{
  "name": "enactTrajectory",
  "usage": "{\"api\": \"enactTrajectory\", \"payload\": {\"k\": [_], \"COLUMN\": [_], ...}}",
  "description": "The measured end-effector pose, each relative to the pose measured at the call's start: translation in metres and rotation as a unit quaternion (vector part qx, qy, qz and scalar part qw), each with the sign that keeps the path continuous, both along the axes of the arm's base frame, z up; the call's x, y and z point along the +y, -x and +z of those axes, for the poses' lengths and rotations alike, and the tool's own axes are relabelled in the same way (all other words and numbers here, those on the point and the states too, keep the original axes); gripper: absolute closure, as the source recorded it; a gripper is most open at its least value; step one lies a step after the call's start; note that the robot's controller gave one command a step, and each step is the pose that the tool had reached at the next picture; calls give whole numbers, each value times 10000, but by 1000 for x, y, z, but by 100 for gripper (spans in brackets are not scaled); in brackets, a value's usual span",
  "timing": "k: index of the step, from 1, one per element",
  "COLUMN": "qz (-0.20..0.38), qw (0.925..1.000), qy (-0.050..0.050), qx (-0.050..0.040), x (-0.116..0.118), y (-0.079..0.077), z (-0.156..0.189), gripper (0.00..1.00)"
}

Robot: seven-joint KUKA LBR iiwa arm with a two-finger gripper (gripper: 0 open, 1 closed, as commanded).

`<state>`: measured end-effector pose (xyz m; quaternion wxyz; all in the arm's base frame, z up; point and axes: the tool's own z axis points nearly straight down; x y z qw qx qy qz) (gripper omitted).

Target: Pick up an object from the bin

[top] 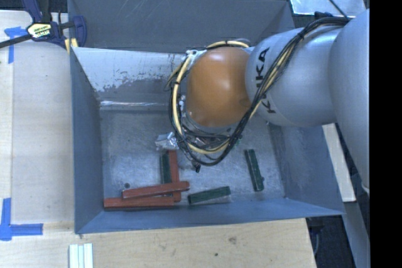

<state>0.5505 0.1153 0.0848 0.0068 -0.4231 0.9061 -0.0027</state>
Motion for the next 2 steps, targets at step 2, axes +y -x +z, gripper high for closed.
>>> {"api": "enactTrajectory", "payload": {"k": [2], "qz": [1707], "qw": [9853], "qy": [18], "qx": [16], "x": [-43], "y": [7], "z": [154], "gripper": [100]}}
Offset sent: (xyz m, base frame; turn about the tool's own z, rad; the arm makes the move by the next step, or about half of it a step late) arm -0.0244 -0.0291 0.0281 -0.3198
